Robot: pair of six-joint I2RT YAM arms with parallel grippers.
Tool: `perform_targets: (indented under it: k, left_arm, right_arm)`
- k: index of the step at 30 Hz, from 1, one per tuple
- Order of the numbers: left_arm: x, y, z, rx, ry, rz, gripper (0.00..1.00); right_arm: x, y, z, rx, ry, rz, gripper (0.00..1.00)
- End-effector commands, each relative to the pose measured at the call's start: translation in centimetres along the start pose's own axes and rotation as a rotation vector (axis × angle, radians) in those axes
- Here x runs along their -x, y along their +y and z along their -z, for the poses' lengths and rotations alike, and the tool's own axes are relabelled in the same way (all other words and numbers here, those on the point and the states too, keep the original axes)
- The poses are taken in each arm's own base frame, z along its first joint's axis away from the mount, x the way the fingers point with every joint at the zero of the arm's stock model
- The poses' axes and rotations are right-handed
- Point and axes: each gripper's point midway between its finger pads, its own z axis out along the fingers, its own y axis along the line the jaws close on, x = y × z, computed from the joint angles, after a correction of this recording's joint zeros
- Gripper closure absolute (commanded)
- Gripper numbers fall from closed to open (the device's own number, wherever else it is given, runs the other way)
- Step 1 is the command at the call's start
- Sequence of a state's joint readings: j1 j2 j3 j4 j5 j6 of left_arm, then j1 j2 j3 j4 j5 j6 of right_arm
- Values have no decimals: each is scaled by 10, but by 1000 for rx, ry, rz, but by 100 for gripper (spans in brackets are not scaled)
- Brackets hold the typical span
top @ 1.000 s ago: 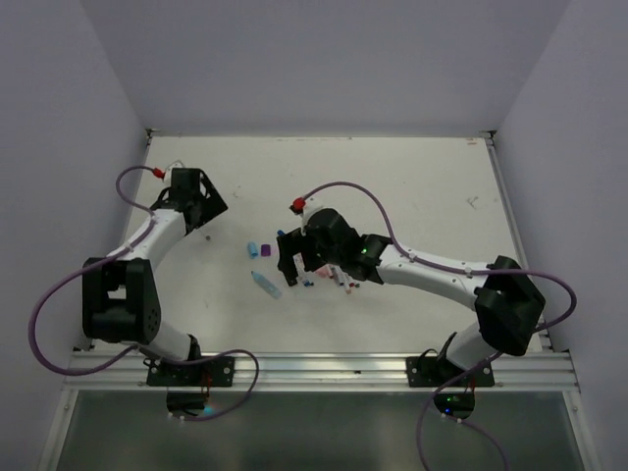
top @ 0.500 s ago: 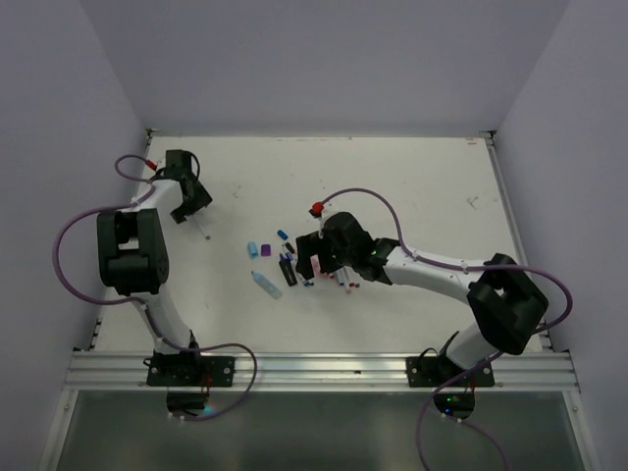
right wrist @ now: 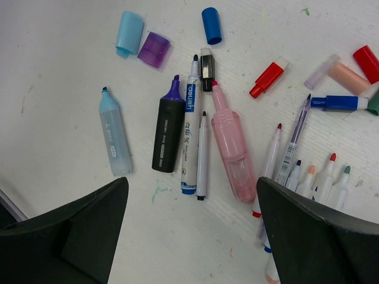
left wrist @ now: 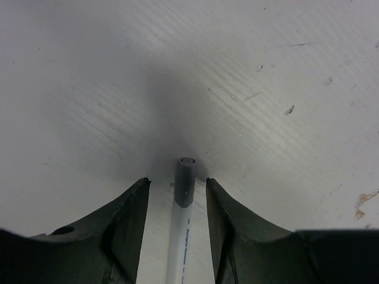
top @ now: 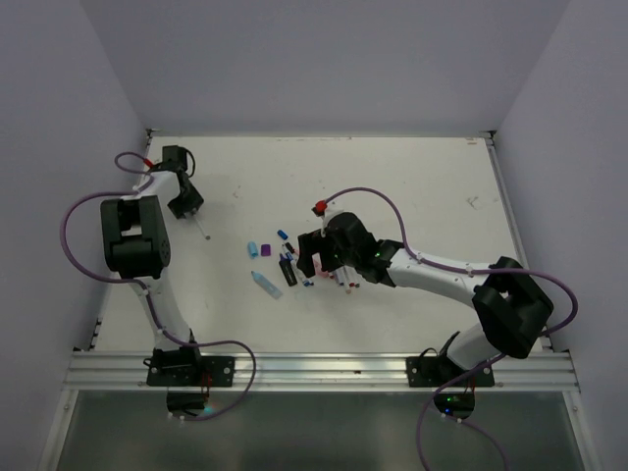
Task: Open the pen caps
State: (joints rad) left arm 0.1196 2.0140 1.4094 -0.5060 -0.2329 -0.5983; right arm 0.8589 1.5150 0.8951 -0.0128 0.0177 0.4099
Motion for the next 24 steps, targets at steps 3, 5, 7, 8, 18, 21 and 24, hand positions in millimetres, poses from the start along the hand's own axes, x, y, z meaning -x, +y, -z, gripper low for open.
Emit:
perform_targets:
  k: [3, 5, 7, 8, 18, 21, 24]
  left_arm:
    - [7, 8, -11, 45, 28, -36, 56]
    - [3, 9, -13, 47, 41, -42, 58]
    - [0, 8, -16, 40, 57, -45, 59]
    - [-2, 9, -16, 41, 65, -48, 60]
    - [-21, 18, -16, 59, 116, -68, 73]
    - [-26, 16, -13, 38, 126, -56, 82]
    - [-30, 15, -7, 14, 120, -35, 92]
  right_arm:
    - [18, 2, 5, -6, -75, 7, 7]
    - [18, 2, 5, -6, -78, 6, 7]
    - [18, 1, 5, -6, -78, 6, 7]
    - [18, 2, 5, -4, -79, 7, 7]
    - [21, 4, 8, 5, -91, 1, 8]
    - [20, 6, 9, 15, -88, 1, 8]
    - [22, 7, 11, 22, -97, 5, 9]
